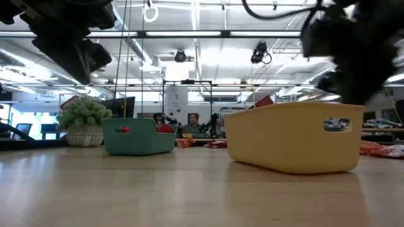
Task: Sort candy
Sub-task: Put the orange candy into the yellow bin
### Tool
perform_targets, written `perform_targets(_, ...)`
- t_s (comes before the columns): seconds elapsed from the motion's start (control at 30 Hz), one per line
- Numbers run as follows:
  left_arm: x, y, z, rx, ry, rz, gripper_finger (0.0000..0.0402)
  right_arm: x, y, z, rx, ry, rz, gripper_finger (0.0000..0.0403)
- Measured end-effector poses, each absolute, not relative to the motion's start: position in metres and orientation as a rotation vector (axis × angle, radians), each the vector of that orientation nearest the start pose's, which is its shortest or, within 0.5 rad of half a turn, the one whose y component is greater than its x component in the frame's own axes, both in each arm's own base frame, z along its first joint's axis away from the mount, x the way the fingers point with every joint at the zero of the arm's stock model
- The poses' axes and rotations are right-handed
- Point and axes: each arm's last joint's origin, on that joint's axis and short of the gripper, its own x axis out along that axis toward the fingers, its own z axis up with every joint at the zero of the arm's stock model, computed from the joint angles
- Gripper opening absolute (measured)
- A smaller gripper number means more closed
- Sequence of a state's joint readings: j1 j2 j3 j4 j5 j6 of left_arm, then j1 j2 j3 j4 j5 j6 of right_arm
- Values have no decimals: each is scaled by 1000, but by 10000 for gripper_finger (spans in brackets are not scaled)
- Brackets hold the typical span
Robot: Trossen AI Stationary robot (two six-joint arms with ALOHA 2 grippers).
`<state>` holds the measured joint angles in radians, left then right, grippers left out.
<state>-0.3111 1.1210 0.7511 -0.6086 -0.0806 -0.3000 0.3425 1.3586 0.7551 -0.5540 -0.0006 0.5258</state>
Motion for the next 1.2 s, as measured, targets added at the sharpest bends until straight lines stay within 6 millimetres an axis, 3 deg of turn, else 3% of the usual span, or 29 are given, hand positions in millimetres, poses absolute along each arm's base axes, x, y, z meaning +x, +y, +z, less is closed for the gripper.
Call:
perform_targets(0.27,213,-67,214,-66,1014,-57,0,195,108,181,528,1443,-63,41)
perform_targets(0.63,227,-70,218,-37,889,-177,0,182,126,169,767,1478,-278,201)
perform_targets(0.8,236,-68,225,-44,779,-271,0,177,130,159,781,1477,-309,249)
perform_targets(1.0,244,-60,225,-40,703,-339,0,172,127,145,781,1471,-366,252)
perform_targets(1.2,255,-59,218,-23,677,-380,0,169,125,139,797,1457,-363,196)
